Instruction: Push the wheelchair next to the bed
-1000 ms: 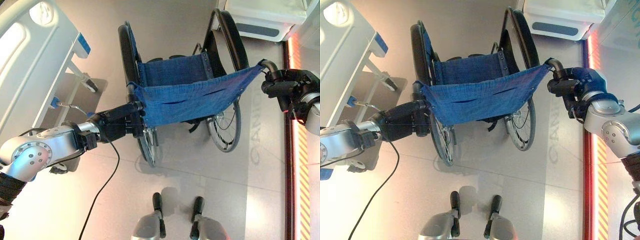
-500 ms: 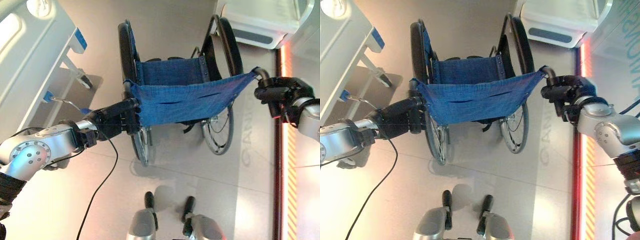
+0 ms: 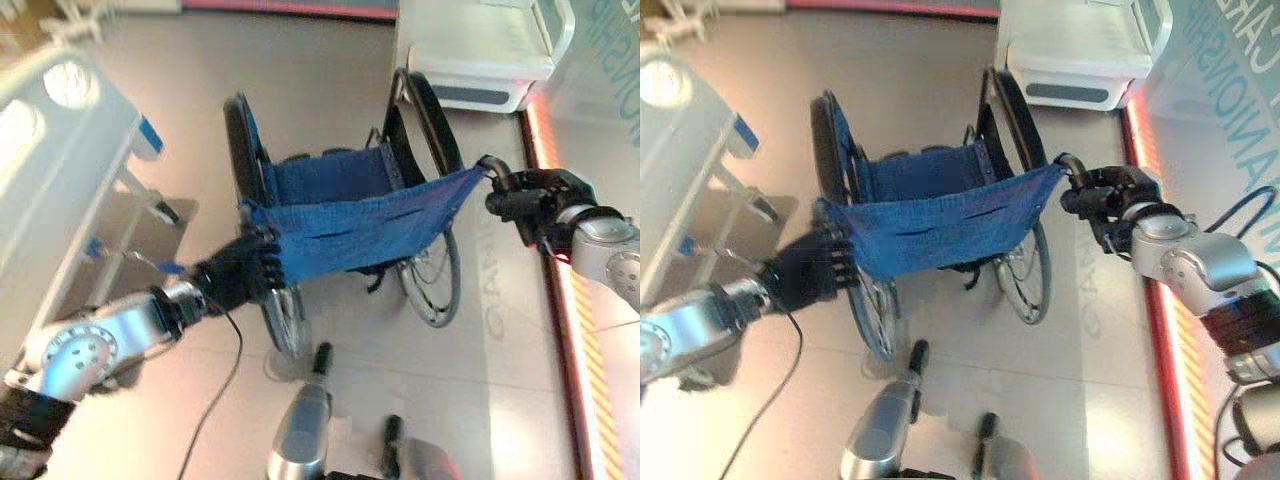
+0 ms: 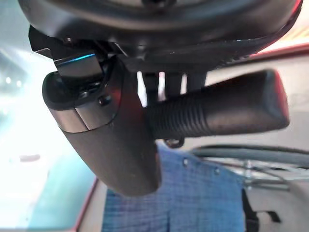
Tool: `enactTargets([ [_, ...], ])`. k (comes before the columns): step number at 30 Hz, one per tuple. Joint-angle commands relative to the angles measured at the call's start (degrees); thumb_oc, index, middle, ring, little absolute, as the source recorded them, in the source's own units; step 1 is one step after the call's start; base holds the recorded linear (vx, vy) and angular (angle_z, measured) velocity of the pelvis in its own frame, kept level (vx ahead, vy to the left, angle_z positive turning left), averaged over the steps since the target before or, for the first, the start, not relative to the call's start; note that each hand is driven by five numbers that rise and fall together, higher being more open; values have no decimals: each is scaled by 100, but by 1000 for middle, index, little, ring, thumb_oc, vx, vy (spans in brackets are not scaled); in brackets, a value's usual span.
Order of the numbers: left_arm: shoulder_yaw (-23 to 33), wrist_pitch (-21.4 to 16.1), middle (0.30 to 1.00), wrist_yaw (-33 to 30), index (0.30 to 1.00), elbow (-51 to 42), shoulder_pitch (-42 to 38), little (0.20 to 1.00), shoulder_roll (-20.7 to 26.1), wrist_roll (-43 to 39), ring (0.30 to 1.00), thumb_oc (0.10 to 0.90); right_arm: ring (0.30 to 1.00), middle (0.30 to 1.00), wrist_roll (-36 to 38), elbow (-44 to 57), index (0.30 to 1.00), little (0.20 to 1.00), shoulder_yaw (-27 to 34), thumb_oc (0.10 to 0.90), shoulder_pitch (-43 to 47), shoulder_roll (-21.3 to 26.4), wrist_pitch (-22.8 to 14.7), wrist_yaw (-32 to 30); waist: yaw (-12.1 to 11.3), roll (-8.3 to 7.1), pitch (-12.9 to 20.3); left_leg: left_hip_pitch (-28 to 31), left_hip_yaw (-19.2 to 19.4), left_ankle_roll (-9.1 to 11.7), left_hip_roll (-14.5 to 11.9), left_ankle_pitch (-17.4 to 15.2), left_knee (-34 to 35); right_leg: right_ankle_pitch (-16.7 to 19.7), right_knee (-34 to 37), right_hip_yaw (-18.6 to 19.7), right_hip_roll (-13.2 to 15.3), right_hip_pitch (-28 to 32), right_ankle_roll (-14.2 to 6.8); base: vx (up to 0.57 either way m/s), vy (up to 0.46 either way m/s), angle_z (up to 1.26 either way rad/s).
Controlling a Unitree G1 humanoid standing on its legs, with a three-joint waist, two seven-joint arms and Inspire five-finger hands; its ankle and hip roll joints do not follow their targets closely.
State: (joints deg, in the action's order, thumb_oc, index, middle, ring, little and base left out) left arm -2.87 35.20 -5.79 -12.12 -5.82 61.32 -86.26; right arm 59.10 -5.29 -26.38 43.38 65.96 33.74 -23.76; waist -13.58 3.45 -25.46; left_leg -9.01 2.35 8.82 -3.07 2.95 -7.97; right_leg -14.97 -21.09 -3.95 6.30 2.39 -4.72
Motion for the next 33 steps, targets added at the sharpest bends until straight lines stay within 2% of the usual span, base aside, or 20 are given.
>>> enactTargets([
  [1,1441,-788,300,-220,300,665,-100,300,252,363,300,400,300,300,329,745,300,300,-155,400,25,-263,-410,896,-62,-521,863,-814,205,-591,362,606,-232,326,1231,-607,-893,1189,342,380,120,-46],
  [3,1460,-794,300,-69,300,737,-94,300,196,562,300,400,300,300,329,792,300,300,-58,400,-123,-349,-405,912,-163,-663,986,-789,228,-811,545,231,-449,280,817,-712,-767,1220,225,478,162,11],
  [6,1499,-836,300,129,300,678,-30,300,114,789,300,400,300,300,299,881,300,300,50,400,-236,-479,-400,766,-256,-768,1074,-673,53,-1071,849,21,-492,628,-162,-751,-643,1041,-4,406,172,5],
  [7,1507,-840,300,151,300,674,-21,300,103,808,300,400,300,300,290,885,300,300,56,400,-239,-487,-409,761,-268,-760,1102,-681,32,-1091,859,17,-490,694,-218,-737,-656,999,-18,387,187,15],
  [8,1535,-819,300,218,300,628,7,300,73,841,300,400,300,300,282,876,300,300,83,400,-270,-573,-459,718,-316,-810,1173,-634,-90,-1234,1054,-68,-450,1201,-808,-558,-673,880,-258,295,146,14],
  [9,1534,-811,300,231,300,623,10,300,66,850,300,400,300,300,281,866,300,300,82,400,-272,-595,-466,711,-326,-820,1190,-624,-108,-1267,1092,-86,-443,1336,-951,-513,-683,844,-317,371,171,10],
  [11,1510,-745,300,306,300,617,37,300,-3,902,300,400,300,300,268,827,300,300,28,400,-263,-736,-501,655,-337,-815,1282,-532,-227,-1438,1242,-233,-448,1991,-1751,-273,-795,498,-547,357,133,11],
  [12,1466,-717,300,299,300,627,31,300,-92,945,300,400,300,300,222,795,300,300,-39,400,-240,-841,-511,635,-307,-734,1304,-409,-290,-1489,1227,-309,-452,2078,-1998,-286,-744,172,-480,413,125,18],
  [13,1441,-711,300,271,300,632,40,300,-144,986,300,400,300,300,175,783,300,300,-88,400,-208,-909,-501,648,-244,-722,1284,-352,-330,-1530,1287,-387,-516,1889,-2060,-323,-603,-83,-403,388,90,18],
  [16,1409,-855,300,283,300,652,64,300,-155,950,300,400,300,300,106,865,300,300,-112,400,-110,-898,-490,647,-90,-509,1145,-244,-486,-1517,1223,-473,-663,1440,-1458,-477,-428,-849,-171,298,-36,10],
  [17,1413,-956,300,344,300,656,43,300,-81,889,300,400,300,300,98,886,300,300,-37,400,-83,-862,-518,643,62,-409,959,-101,-686,-1485,1190,-628,-790,1371,-1095,-507,-288,-1426,-114,261,-206,-9],
  [21,1376,-1077,300,349,300,524,82,300,68,830,300,400,300,300,325,978,300,300,84,400,-62,-704,-519,576,416,-609,648,250,-908,-1419,1326,-1365,-1315,2329,966,-253,257,-2136,-412,494,-353,50],
  [23,1401,-1094,300,225,300,373,162,300,58,865,300,400,300,300,610,1163,300,300,236,400,-42,-563,-368,492,509,-601,587,637,-1129,-1366,1155,-1769,-1465,2649,1736,-190,449,-2355,-547,705,-441,107],
  [26,1491,-1147,300,235,300,275,336,300,-12,961,300,400,300,300,773,1288,300,300,368,400,-48,-460,-276,517,528,-671,623,730,-1164,-1392,1096,-2031,-1719,2601,1542,-82,384,-2220,-555,486,-294,86],
  [27,1517,-1169,300,351,300,244,482,300,-103,969,300,400,300,300,938,1250,300,300,315,400,14,-383,-247,503,500,-754,794,834,-1218,-1313,1082,-1999,-2047,2587,1220,-170,354,-2060,-575,538,-262,91],
  [29,1603,-1098,300,363,300,174,603,300,-163,885,300,400,300,300,991,1208,300,300,335,400,-13,-281,-172,586,570,-704,956,1131,-1241,-1180,909,-1708,-2213,2400,942,-245,199,-2022,-517,509,-204,71],
  [30,1636,-1024,300,331,300,136,654,300,-223,855,300,400,300,300,984,1184,300,300,300,400,-31,-228,-127,647,608,-628,1054,1313,-1197,-1043,741,-1307,-2416,2271,816,-345,61,-1936,-415,477,-191,98],
  [31,1647,-969,300,265,300,103,682,300,-275,852,300,400,300,300,899,1149,300,300,235,400,-15,-225,-93,696,674,-638,1149,1369,-1091,-879,643,-696,-2743,2177,802,-480,-7,-1801,-263,446,-212,104],
  [32,1644,-973,300,237,300,78,713,300,-298,818,300,400,300,300,845,1122,300,300,179,400,15,-191,-78,734,725,-628,1183,1284,-981,-735,570,-219,-3219,2057,835,-545,-102,-1616,-104,410,-258,80],
  [33,1659,-980,300,191,300,23,759,300,-315,729,300,400,300,300,841,1118,300,300,88,400,70,-122,-93,736,742,-667,1184,903,-821,-612,622,149,-4095,1881,920,-577,-177,-1338,87,336,-262,18],
])
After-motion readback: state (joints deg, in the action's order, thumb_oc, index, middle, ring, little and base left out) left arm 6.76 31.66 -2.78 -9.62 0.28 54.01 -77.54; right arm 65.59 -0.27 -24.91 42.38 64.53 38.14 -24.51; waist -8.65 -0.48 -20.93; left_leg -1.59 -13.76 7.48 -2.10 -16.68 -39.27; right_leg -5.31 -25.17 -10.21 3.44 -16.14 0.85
